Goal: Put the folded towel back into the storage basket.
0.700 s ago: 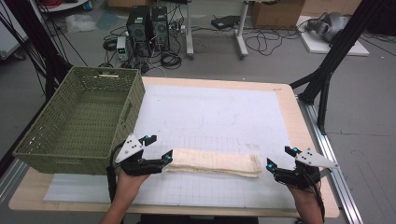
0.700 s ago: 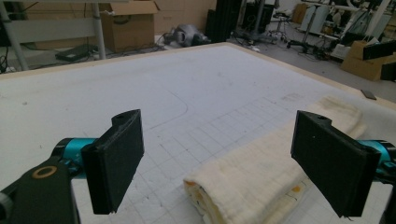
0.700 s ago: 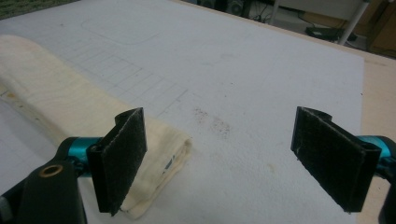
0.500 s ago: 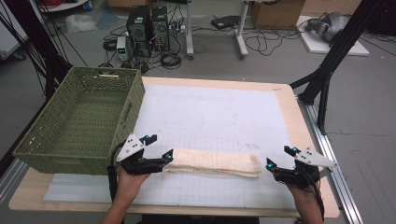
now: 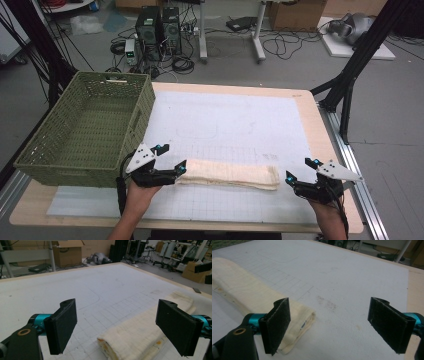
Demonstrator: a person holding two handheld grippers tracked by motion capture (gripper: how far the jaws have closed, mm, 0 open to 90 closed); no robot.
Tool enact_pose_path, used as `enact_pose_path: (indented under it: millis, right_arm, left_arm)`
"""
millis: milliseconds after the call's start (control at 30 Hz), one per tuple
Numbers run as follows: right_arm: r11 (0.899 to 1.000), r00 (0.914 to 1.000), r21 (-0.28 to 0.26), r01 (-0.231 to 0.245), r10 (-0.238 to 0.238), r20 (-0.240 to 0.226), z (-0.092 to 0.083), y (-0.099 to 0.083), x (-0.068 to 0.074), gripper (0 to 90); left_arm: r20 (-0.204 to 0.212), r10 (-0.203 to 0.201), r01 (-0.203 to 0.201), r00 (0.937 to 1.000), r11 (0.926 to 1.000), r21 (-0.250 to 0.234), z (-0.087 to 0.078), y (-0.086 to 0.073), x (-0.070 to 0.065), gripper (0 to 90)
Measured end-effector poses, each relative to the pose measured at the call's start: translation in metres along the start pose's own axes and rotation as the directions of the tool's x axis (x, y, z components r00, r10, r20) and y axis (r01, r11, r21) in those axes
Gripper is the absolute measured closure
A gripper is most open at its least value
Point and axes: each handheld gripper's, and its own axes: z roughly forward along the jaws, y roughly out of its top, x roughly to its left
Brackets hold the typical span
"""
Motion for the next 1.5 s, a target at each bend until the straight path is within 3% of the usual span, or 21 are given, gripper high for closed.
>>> enact_pose_path:
  millis: [600, 767, 1133, 1500]
  right_arm:
    - [1.0, 0.9999, 0.01, 0.006, -0.006, -0.015, 0.003, 0.001, 0.004, 16.9]
    - [1.0, 0.9999, 0.007, 0.009, -0.009, -0.015, 0.003, 0.001, 0.004, 17.0]
    - [1.0, 0.9998, 0.016, 0.013, -0.013, -0.015, 0.003, 0.0, 0.004, 17.0]
    - [1.0, 0.9997, 0.022, 0.016, -0.015, -0.02, 0.004, 0.0, 0.005, 17.1]
  left_arm:
    - [0.004, -0.003, 0.003, 1.0, 0.9999, 0.014, -0.001, 0.0, -0.001, 17.4]
    - [0.009, -0.023, 0.023, 0.9997, 0.999, 0.037, 0.003, -0.002, -0.002, 17.0]
    - [0.008, -0.065, 0.063, 0.9978, 0.9853, 0.159, 0.014, -0.01, -0.002, 19.9]
    - [0.03, -0.09, 0.081, 0.9955, 0.9704, 0.228, 0.023, -0.017, -0.003, 23.1]
